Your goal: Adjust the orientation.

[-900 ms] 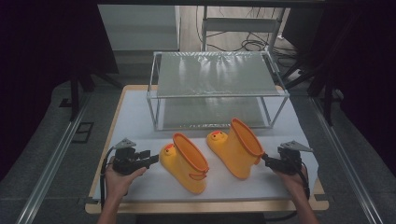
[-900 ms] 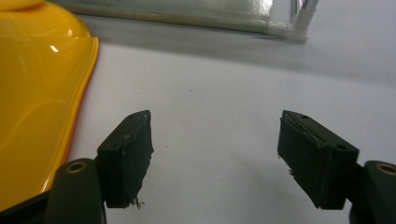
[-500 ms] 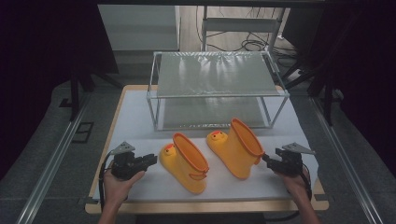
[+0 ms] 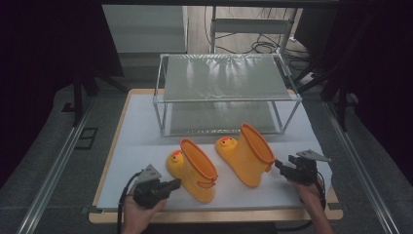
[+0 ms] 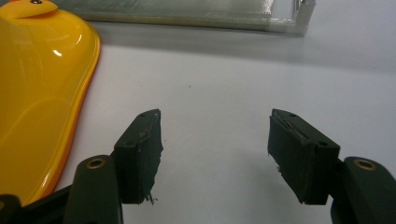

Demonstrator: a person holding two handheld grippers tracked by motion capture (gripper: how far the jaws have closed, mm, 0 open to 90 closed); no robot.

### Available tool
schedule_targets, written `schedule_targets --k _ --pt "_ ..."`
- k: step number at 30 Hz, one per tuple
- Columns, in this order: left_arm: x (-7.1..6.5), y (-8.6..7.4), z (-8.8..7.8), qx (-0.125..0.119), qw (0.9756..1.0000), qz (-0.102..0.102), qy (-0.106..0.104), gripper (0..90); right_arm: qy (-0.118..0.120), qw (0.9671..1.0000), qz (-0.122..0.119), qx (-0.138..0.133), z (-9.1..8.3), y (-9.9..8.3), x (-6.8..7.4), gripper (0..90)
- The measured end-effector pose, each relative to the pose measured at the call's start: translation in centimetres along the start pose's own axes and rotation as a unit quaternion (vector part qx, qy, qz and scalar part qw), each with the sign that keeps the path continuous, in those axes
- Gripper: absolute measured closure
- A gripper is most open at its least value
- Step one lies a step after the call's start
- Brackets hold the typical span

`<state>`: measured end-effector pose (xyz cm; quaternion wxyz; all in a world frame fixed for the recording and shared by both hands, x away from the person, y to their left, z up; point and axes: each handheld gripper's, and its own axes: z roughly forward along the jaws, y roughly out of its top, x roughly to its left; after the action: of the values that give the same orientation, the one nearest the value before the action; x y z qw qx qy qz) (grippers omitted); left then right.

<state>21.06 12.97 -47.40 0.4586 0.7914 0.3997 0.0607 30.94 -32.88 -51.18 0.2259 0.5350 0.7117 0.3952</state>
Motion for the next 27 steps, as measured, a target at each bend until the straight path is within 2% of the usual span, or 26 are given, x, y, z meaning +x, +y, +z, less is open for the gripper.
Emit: schedule_targets --k 1,2,6,9,11,12,13,14,16,17,18,19,21,23,27 --pt "0.0 0.0 0.0 0.000 1.0000 0.000 0.000 90.0 0.000 1.0000 0.000 0.000 0.0 0.0 0.0 36.0" --pt "-1.4 -0.2 0.9 0.008 0.9998 0.015 -0.005 90.0 -0.002 1.0000 0.002 0.001 0.0 0.0 0.0 36.2" --pt "-3.5 -0.3 2.6 0.015 0.9990 0.039 -0.017 90.0 -0.005 1.0000 0.007 0.002 -0.1 0.0 -0.1 36.4" --pt "-4.7 -0.2 4.0 0.018 0.9981 0.058 -0.006 90.0 -0.006 0.9999 0.009 0.003 0.0 -0.1 -0.2 36.4" --pt "-5.7 0.0 4.8 0.020 0.9970 0.075 0.009 89.5 -0.007 0.9999 0.009 0.005 0.0 -0.1 -0.3 36.4" --pt "-5.7 0.0 4.8 0.020 0.9970 0.075 0.009 89.2 -0.007 0.9999 0.009 0.005 0.0 -0.1 -0.3 36.4" --pt "-6.6 0.1 5.7 0.024 0.9956 0.088 0.019 89.1 -0.008 0.9999 0.008 0.005 0.0 -0.2 -0.4 36.5" --pt "-6.9 0.2 6.1 0.025 0.9952 0.092 0.024 89.0 -0.009 0.9999 0.009 0.005 0.0 -0.2 -0.4 36.4" --pt "-7.2 0.3 6.5 0.024 0.9945 0.097 0.030 89.1 -0.010 0.9999 0.010 0.006 0.0 -0.2 -0.5 36.4" --pt "-7.4 0.4 7.1 0.020 0.9927 0.109 0.047 89.6 -0.012 0.9998 0.014 0.004 -0.1 -0.2 -0.6 36.5" --pt "-7.4 0.4 7.1 0.020 0.9927 0.109 0.047 89.9 -0.012 0.9998 0.014 0.004 -0.1 -0.2 -0.6 36.5" --pt "-7.4 0.6 7.4 0.012 0.9910 0.117 0.065 90.0 -0.013 0.9998 0.016 0.004 -0.2 -0.2 -0.7 36.5" --pt "-7.1 0.6 7.5 0.006 0.9923 0.110 0.056 90.0 -0.014 0.9997 0.018 0.004 -0.2 -0.3 -0.7 36.5" --pt "-7.0 0.6 7.4 0.006 0.9924 0.109 0.056 90.0 -0.014 0.9997 0.017 0.005 -0.2 -0.3 -0.7 36.6" --pt "-6.4 0.2 6.6 0.002 0.9939 0.099 0.048 90.0 -0.015 0.9998 0.014 0.008 -0.1 -0.4 -0.7 36.5"
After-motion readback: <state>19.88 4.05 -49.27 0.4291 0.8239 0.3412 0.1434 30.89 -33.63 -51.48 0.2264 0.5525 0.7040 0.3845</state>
